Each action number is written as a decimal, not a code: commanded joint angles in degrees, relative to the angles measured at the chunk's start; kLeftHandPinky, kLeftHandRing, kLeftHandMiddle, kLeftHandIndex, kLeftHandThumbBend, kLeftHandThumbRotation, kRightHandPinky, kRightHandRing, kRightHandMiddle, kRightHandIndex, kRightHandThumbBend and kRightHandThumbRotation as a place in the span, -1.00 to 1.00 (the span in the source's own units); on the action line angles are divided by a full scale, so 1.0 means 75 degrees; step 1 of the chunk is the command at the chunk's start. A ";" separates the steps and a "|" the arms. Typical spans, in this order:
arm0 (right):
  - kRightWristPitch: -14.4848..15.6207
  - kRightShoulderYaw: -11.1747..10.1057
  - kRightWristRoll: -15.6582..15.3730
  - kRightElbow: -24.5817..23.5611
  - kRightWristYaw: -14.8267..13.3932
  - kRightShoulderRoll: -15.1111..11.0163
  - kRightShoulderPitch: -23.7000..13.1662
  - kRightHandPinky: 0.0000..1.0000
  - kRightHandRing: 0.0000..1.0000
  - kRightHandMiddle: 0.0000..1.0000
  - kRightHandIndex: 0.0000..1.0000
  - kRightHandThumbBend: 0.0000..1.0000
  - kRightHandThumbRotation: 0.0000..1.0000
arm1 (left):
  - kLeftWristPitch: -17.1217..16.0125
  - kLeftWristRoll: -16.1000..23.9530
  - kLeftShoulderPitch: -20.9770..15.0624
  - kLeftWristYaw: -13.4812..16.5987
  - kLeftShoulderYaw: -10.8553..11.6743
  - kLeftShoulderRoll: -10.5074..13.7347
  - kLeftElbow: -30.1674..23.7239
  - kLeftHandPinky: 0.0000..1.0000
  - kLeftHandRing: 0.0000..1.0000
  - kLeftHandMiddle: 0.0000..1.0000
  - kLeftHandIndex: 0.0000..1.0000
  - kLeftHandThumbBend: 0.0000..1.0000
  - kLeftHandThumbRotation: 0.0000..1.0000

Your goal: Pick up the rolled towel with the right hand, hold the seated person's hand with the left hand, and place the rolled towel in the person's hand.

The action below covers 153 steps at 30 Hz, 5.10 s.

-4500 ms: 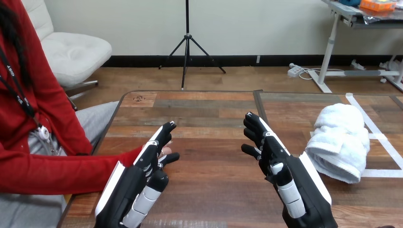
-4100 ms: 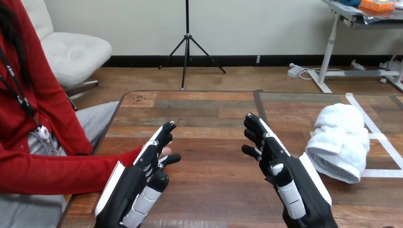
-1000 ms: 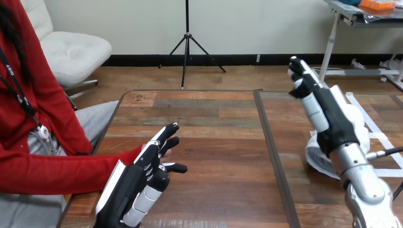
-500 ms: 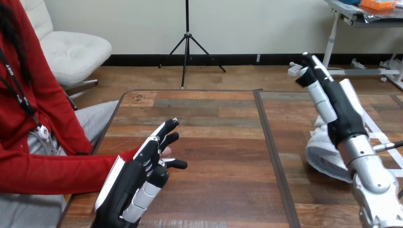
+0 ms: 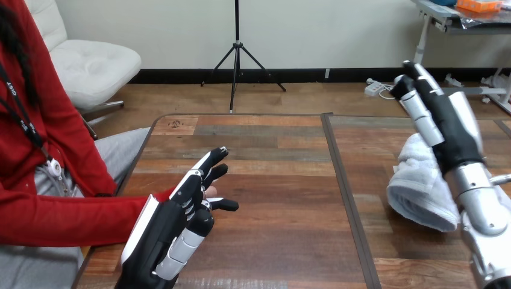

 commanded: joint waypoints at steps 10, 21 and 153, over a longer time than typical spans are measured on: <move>0.0764 -0.0275 0.0126 0.0152 -0.0379 -0.0323 -0.0946 0.70 0.89 0.94 0.93 0.94 0.57 | -0.0126 -0.0104 -0.0410 0.0009 0.0087 0.0024 0.0061 0.35 0.87 0.92 0.82 0.98 0.89; 0.1356 -0.0358 0.0096 0.0319 -0.0645 -0.0413 -0.1205 0.77 0.98 1.00 1.00 1.00 0.10 | -0.0182 -0.0071 -0.0462 0.0011 0.0089 0.0027 0.0129 0.34 0.86 0.91 0.81 0.97 0.90; 0.6634 0.1801 -0.1650 0.3672 -0.1737 0.0596 -0.3834 1.00 1.00 1.00 1.00 1.00 0.17 | -0.0628 -0.0309 -0.0318 0.0098 -0.0063 -0.0149 0.0184 0.29 0.87 0.91 0.80 1.00 0.86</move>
